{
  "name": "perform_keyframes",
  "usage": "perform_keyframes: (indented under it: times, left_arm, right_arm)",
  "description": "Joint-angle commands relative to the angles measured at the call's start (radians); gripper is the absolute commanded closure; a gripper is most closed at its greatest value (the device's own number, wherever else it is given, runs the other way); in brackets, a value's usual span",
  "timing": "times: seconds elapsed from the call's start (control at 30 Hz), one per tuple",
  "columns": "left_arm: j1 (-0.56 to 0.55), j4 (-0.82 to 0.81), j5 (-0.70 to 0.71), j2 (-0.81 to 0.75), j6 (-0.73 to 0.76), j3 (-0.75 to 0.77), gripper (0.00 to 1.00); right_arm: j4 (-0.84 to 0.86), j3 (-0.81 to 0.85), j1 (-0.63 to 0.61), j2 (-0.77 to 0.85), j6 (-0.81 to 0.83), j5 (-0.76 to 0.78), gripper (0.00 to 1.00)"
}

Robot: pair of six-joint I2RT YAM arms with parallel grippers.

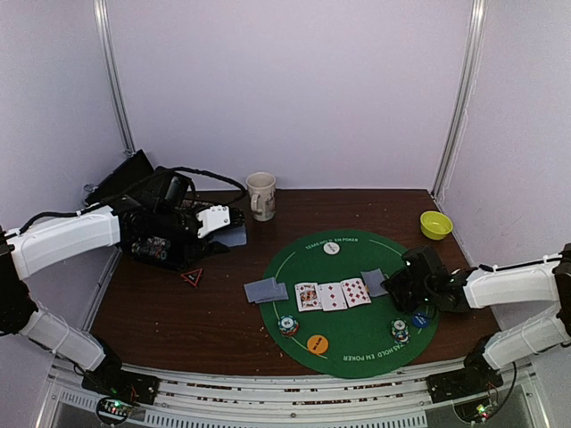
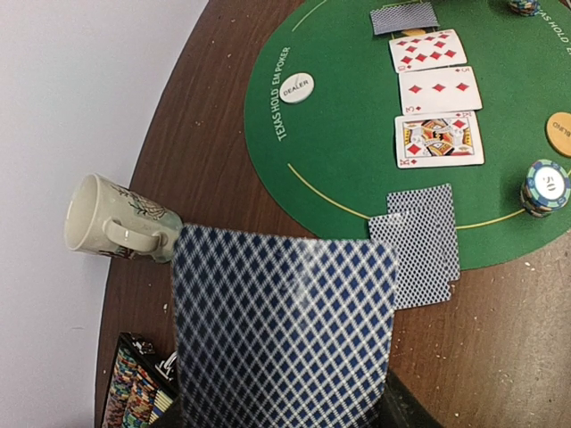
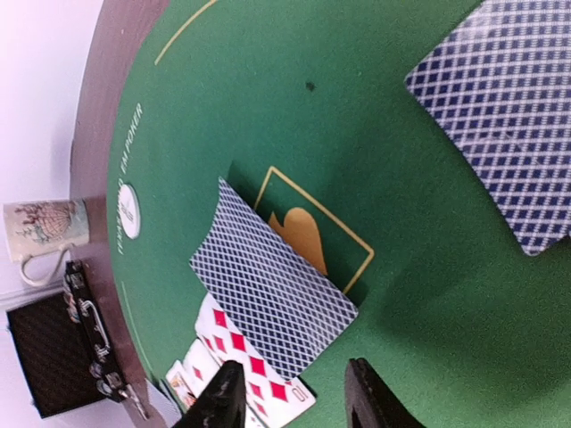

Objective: Distribute texas hold em gaming equipment
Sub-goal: Distribute the poker card in the community card area, then adjust the poker card in the community card area.

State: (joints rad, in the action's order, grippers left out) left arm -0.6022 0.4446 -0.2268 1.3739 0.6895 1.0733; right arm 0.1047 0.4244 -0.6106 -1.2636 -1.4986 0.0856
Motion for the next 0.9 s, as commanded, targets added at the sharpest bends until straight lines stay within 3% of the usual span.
perform_keyframes:
  times: [0.0,0.1,0.2,0.33,0.47,0.63,0.87]
  left_arm:
    - [-0.002,-0.035,0.001,-0.020,0.004,0.002,0.50]
    - [-0.001,-0.036,0.000,-0.019,0.003,0.004,0.50]
    - [-0.001,-0.036,0.002,-0.024,0.005,0.002,0.50]
    - [-0.002,-0.036,0.004,-0.024,0.005,0.001,0.50]
    - [-0.001,-0.035,0.006,-0.020,0.006,0.000,0.50]
    - [-0.001,-0.037,0.010,-0.012,0.007,0.000,0.50]
    - [-0.001,-0.035,0.011,-0.009,0.007,-0.003,0.50]
  right_arm:
    - [-0.106,0.035,0.009,0.057,0.035,0.078,0.54]
    - [-0.094,0.073,0.040,0.038,0.191,0.086,0.51]
    - [-0.003,0.129,0.191,-0.049,0.436,-0.135,0.51]
    - [-0.195,0.339,0.289,-0.212,0.782,-0.308,0.52]
    - [-0.424,0.527,0.291,-0.364,1.042,-0.308,0.54]
    - [-0.549,0.611,0.291,-0.465,1.141,-0.302,0.61]
    - [-0.566,0.603,0.271,-0.506,1.177,-0.289,0.67]
